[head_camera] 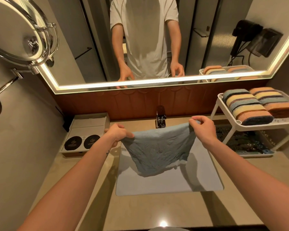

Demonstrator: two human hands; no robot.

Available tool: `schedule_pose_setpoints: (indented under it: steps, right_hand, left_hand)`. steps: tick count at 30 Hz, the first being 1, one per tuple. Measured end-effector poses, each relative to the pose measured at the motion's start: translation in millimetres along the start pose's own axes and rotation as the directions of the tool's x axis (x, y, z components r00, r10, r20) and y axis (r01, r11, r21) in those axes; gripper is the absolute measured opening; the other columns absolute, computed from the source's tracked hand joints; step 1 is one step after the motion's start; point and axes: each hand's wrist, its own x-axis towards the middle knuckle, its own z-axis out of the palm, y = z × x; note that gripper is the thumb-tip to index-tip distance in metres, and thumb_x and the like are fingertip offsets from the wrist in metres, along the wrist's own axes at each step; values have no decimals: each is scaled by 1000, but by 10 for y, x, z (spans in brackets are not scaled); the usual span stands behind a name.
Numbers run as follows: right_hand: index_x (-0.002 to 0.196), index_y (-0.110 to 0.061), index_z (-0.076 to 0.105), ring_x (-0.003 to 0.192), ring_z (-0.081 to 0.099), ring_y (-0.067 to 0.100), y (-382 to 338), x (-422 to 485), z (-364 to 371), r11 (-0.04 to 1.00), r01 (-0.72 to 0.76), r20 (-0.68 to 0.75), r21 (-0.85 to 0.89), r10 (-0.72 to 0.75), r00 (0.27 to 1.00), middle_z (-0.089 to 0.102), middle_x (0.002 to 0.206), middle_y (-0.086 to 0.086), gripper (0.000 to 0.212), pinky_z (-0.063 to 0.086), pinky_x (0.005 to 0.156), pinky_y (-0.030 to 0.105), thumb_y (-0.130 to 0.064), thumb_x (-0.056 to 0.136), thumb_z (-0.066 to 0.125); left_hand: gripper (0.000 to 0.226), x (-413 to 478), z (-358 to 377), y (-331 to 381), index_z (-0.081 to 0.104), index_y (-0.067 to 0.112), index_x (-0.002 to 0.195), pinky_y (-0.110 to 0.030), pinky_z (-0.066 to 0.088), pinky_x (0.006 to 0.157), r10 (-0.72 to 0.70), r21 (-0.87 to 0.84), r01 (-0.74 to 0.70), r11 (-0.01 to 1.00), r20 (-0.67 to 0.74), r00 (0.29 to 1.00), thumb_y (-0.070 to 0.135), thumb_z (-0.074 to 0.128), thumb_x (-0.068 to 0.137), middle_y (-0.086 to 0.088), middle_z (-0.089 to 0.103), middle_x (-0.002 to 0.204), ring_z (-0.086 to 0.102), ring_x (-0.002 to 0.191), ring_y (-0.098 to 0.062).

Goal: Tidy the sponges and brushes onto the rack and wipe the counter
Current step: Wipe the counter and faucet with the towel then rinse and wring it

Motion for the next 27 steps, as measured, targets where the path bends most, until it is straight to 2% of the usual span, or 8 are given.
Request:
schedule_pose_setpoints:
  steps: [1,3,8,14,19,22,25,27]
  right_hand:
    - [120,-17,68,108,59,20,-2,-1,-7,1000,2,19,-6,-2,1000,65,114,1,29,47,84,30,-27,92,69]
    - [126,-17,65,109,58,21,-11,11,-14,1000,-7,75,-20,9,997,62,118,3,37,49,84,31,-24,90,71]
    - [129,-21,61,107,58,22,45,38,-54,989,-4,236,-147,39,971,52,127,6,48,55,84,31,-21,85,79]
    - [99,-18,67,90,53,18,111,8,-27,899,190,159,-395,-137,978,50,111,8,9,42,81,31,-23,93,70]
    - [87,-17,62,104,44,17,142,12,-5,872,245,118,-424,-215,969,42,109,0,12,42,98,36,-24,94,69]
    - [84,-21,61,112,48,18,147,9,-20,836,296,136,-462,-263,955,53,109,-6,14,41,100,42,-28,95,67]
    - [80,-23,59,85,58,19,91,-31,-34,869,229,156,-440,-177,972,61,82,-4,19,46,71,37,-34,95,66]
    - [81,-23,60,78,58,16,61,-78,-6,852,237,155,-467,-185,970,62,78,-4,19,44,65,34,-35,94,67]
  left_hand:
    - [88,-174,8,69,58,26,109,-47,49,103,33,64,-36,997,41,999,34,101,32,-7,44,134,51,116,-28]
    - [65,-323,46,133,61,22,111,-44,44,109,100,169,-112,979,77,992,23,99,58,-2,36,132,48,118,-27]
    - [8,-278,166,122,70,18,87,-38,55,84,336,379,-272,885,-112,935,21,77,86,-11,65,105,60,105,-30]
    - [16,-116,149,43,76,11,85,-44,55,87,433,445,-316,838,-187,882,25,73,92,-13,55,109,57,105,-32]
    - [18,-183,137,-16,76,9,102,-35,42,96,535,473,-383,793,-241,810,22,65,99,-4,50,120,42,115,-25]
    - [20,-190,104,-29,77,20,99,-42,39,102,593,569,-384,727,-237,770,32,61,99,4,62,114,52,111,-23]
    - [25,-224,109,-10,68,23,85,-41,47,92,404,403,-291,868,-231,885,37,53,99,0,67,90,61,93,-25]
    - [24,-246,143,-11,66,21,80,-35,49,76,281,265,-220,939,-223,934,34,52,94,-1,65,83,61,86,-26]
